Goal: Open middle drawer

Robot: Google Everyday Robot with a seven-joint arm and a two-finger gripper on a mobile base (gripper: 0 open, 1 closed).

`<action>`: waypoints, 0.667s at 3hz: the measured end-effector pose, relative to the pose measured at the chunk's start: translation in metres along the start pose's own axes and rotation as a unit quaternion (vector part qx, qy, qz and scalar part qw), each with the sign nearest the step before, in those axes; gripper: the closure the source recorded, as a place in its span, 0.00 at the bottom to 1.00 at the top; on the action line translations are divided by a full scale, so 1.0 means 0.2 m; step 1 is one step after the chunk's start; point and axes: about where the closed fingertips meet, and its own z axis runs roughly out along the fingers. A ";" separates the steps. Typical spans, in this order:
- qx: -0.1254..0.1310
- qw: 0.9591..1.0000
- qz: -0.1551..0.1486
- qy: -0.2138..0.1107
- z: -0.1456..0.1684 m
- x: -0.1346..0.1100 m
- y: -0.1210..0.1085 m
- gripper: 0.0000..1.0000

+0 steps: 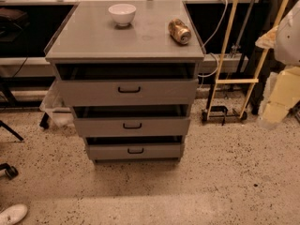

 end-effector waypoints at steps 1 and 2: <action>0.000 1.000 0.000 0.000 0.00 0.00 0.00 0.00; 0.010 1.000 0.001 -0.012 0.12 -0.02 0.00 0.00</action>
Offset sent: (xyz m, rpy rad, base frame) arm 0.0570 0.0494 -0.1516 0.1335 -0.1474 -0.0023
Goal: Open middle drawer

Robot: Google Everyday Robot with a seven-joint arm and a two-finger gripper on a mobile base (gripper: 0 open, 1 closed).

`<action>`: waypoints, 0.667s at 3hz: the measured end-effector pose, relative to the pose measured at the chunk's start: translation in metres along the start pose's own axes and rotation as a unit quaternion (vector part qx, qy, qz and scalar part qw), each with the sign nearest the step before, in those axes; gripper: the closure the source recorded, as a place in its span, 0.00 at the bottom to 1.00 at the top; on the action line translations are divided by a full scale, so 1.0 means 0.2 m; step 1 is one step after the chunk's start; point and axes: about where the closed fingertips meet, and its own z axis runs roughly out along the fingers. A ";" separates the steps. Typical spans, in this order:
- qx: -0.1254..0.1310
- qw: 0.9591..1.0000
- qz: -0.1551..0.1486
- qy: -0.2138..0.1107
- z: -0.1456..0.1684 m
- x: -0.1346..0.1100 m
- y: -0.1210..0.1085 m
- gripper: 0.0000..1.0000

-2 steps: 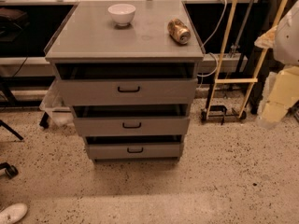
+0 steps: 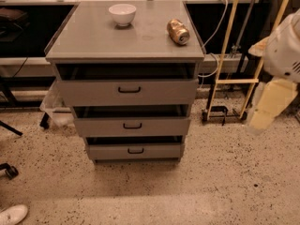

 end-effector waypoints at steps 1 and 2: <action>-0.003 1.000 0.018 0.004 0.37 -0.05 0.08 0.00; -0.017 1.000 0.003 0.027 0.93 -0.21 0.19 0.00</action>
Offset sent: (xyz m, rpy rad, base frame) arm 0.1501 0.1598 -0.3790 -0.0247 -0.2731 -0.1481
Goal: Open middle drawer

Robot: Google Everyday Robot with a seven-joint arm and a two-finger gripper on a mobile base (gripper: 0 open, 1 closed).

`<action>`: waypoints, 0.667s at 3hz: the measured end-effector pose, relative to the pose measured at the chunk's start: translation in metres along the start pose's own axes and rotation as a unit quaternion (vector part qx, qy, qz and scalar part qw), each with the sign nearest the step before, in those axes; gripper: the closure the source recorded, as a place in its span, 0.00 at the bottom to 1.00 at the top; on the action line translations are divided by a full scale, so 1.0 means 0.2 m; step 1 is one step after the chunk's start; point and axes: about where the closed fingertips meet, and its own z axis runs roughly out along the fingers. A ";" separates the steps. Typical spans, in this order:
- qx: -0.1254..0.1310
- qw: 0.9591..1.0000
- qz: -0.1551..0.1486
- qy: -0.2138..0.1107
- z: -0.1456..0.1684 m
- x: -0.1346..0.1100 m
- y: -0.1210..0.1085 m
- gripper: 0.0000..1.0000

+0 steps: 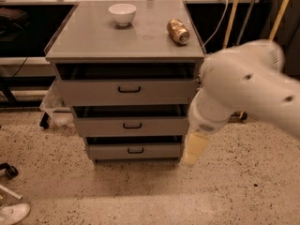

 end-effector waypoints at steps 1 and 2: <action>-0.026 0.999 -0.029 0.013 0.66 -0.16 0.09 0.00; -0.006 1.000 -0.014 -0.013 1.13 -0.35 -0.04 0.00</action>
Offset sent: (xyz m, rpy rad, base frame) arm 0.2083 0.1476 -0.2633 0.1926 -0.1467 -0.2172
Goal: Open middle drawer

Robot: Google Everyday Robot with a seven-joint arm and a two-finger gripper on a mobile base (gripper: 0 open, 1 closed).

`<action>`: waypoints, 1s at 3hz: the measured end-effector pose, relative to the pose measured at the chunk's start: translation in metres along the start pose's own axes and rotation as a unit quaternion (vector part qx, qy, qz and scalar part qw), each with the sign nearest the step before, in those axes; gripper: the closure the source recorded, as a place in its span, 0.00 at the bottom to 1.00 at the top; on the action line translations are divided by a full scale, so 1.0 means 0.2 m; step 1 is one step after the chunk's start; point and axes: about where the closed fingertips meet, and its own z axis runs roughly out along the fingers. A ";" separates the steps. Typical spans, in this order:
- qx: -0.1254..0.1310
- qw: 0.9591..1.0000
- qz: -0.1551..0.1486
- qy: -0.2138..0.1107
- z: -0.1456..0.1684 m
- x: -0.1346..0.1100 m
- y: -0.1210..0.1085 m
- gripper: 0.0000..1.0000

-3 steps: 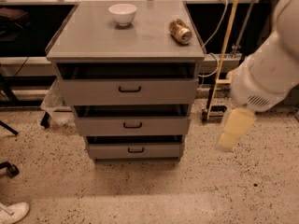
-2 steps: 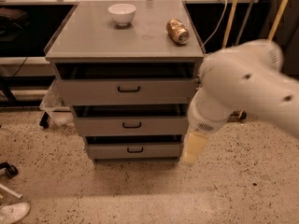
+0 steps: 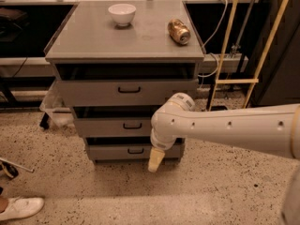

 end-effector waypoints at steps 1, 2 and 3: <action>0.013 1.000 0.016 -0.017 0.11 -0.06 -0.04 0.00; 0.023 0.997 0.051 -0.049 0.14 0.04 -0.14 0.00; 0.041 0.982 0.118 -0.143 0.28 0.11 -0.37 0.00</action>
Offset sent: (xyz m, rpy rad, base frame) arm 0.0676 -0.0249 -0.0355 0.2901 -0.1179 -0.1562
